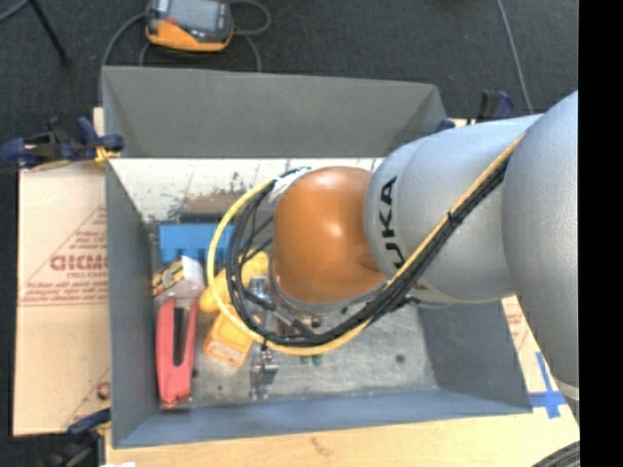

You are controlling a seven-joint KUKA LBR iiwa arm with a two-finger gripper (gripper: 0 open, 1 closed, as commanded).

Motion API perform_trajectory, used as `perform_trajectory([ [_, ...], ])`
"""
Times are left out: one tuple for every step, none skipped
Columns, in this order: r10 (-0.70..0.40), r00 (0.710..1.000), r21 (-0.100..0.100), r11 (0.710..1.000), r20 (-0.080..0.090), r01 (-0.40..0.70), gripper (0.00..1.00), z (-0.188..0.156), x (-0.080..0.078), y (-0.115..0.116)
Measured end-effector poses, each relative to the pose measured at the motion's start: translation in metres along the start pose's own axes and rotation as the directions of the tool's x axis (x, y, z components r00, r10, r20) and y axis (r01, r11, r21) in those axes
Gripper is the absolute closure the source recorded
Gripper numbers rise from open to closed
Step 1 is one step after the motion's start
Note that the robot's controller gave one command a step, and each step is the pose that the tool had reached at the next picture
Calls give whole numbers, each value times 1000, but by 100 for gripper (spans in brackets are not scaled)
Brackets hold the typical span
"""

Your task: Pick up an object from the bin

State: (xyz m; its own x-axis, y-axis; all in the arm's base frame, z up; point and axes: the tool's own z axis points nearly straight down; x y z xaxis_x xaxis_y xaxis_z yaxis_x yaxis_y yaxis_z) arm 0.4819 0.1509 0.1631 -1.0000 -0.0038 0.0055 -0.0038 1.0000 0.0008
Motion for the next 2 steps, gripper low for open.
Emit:
perform_trajectory([
  [3,1000,-2,1000,7,-3,0,-3,-2,0],
  [-308,951,5,951,16,308,0,35,-25,19],
])
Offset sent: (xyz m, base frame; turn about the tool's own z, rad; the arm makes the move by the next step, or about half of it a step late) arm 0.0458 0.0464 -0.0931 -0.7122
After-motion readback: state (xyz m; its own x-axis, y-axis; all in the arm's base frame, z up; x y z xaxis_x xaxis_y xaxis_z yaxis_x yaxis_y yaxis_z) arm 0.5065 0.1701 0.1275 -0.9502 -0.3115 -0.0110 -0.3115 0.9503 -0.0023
